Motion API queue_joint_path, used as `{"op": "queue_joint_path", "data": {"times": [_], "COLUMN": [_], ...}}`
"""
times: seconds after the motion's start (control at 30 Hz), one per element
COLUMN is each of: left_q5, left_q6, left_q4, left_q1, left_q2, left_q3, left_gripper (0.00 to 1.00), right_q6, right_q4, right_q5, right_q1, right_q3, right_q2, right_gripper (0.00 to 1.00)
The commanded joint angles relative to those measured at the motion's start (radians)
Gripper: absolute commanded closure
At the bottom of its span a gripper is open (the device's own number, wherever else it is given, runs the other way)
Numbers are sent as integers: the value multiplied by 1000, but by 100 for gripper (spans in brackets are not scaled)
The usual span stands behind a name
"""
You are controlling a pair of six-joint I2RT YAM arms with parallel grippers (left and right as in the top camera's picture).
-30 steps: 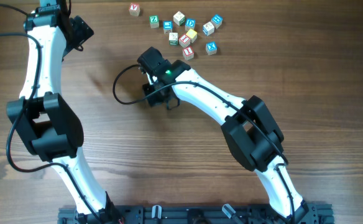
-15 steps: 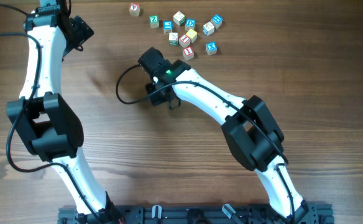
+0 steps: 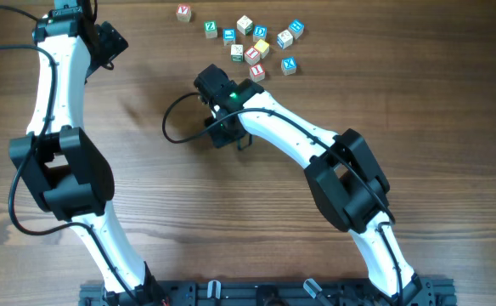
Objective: Form a circle
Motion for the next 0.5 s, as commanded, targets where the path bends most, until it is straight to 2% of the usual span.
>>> {"op": "queue_joint_path", "data": {"times": [0.0, 0.17, 0.47], "left_q5": [-13, -13, -13], "left_q6": [5, 5, 5], "left_q4": [-1, -1, -1], "left_q1": [1, 1, 1], "left_q2": [-3, -3, -3], "left_q3": [10, 10, 10], "left_gripper": [0, 0, 0], "right_q6": [-39, -38, -38], "right_q4": [-34, -72, -44], "right_q5": [4, 4, 23], "right_q1": [-13, -47, -76], "right_q3": [3, 3, 3], "right_q2": [15, 15, 15], "right_gripper": [96, 96, 96]}}
